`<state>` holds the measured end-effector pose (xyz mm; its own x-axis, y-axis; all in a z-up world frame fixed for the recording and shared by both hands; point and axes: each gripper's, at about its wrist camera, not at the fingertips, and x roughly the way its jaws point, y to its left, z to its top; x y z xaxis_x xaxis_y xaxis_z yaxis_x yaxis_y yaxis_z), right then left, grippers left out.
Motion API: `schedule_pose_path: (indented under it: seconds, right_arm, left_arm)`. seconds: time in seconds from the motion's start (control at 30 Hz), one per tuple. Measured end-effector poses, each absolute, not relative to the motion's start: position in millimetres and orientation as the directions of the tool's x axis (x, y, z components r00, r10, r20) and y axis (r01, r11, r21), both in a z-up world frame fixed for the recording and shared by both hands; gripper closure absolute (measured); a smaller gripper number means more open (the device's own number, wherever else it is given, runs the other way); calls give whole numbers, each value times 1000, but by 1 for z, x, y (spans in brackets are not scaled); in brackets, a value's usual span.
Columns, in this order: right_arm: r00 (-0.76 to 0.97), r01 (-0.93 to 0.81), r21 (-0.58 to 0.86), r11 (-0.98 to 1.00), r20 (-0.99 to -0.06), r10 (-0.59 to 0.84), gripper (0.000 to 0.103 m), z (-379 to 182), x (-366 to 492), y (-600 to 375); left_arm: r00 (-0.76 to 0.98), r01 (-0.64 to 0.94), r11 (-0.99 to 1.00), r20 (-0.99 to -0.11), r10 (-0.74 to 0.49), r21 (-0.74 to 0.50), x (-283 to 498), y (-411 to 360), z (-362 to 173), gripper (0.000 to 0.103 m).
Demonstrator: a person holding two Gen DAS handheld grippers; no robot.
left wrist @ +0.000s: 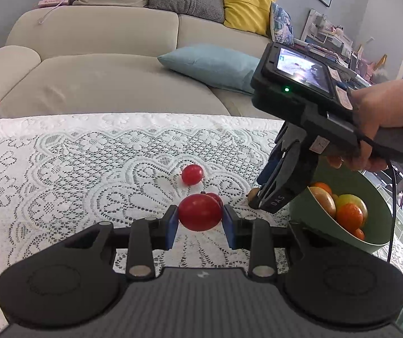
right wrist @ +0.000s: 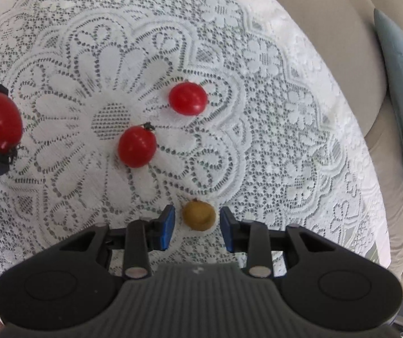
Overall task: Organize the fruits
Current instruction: 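Grasp a red tomato with the left gripper while the right gripper grasps the small brown fruit, then carry the tomato and brown fruit over the green colander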
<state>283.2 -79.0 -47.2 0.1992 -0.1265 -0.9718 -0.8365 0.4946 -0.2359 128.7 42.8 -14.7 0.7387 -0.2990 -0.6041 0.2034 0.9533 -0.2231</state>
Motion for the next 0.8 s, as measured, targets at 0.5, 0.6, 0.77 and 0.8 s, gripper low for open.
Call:
schedule_pose_path:
  seconds: [0.5,0.6,0.77,0.8]
  right_arm:
    - [216,-812,-250,528,-968,-127,80,-59,288,-89]
    - [230,-806,-259,532,-965,-123,81,-60,288,-90]
    - [258,-799,-246,548,-964,-57,81,-39,280,-93]
    - [269,-797,-246,551,-962,-41,81,-33,278,-94]
  left_arm:
    - [731,204,954,-613,-298,-221,130,41,-18,66]
    - [731,201,954,-615,-297,-222,131,42,-19,66]
    - [728,201,954,-617,-298,-224,132,42,-19,66]
    - [728,201,954,-617,-298,-224,132,42,-19,66]
